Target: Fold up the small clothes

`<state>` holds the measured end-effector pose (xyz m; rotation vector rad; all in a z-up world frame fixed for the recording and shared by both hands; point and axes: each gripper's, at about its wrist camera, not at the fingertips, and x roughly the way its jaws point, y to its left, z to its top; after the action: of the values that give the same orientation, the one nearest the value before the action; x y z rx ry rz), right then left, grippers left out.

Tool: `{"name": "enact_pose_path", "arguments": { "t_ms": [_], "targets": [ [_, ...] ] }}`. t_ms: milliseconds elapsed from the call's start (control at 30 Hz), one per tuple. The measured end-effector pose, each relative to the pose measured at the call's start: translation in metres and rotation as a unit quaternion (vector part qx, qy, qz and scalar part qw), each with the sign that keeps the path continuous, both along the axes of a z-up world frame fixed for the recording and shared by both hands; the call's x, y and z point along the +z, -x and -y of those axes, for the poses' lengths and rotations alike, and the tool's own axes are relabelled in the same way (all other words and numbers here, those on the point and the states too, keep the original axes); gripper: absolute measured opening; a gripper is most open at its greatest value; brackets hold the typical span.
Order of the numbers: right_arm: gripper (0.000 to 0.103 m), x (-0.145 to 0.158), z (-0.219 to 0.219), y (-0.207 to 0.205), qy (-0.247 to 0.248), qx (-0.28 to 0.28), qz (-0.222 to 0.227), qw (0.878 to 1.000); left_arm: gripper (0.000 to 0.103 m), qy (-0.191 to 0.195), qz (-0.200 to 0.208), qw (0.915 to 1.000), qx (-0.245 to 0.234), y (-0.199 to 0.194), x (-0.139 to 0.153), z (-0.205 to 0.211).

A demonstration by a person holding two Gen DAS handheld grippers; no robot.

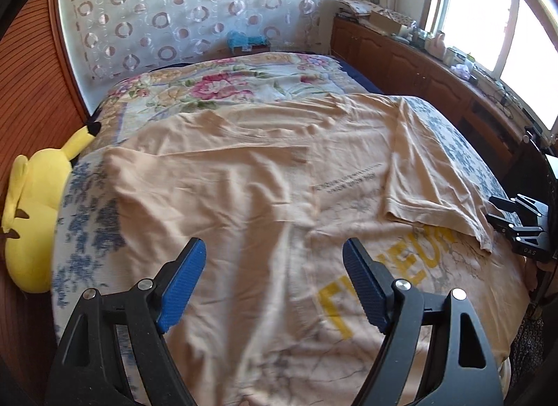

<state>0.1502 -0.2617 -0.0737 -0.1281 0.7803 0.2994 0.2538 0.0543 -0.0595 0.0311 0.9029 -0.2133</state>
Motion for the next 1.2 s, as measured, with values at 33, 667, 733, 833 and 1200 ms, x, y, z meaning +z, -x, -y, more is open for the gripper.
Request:
{"name": "enact_pose_path", "arguments": {
  "t_ms": [33,667,733,833,1200],
  "targets": [
    [0.055,0.0,0.0,-0.001,-0.002,0.0,-0.001,1.0,0.081,-0.003,-0.001,1.0,0.008,-0.001,0.001,-0.007],
    [0.055,0.04,-0.014,-0.092,-0.009,0.027,0.007,1.0,0.08,0.035,-0.015,0.9953,0.089,-0.056,-0.018,-0.1],
    [0.055,0.034,-0.018,-0.107,-0.007,0.025,-0.003,1.0,0.078,0.03,-0.018,0.9951,0.092,-0.064,-0.022,-0.105],
    [0.055,0.027,-0.019,-0.133,-0.014,0.023,-0.014,1.0,0.078,0.029,-0.024,0.9943,0.099,-0.076,-0.03,-0.113],
    [0.055,0.017,-0.033,-0.198,-0.002,0.034,-0.027,0.999,0.063,0.033,-0.018,0.9949,0.094,-0.095,-0.038,-0.122]
  ]
}}
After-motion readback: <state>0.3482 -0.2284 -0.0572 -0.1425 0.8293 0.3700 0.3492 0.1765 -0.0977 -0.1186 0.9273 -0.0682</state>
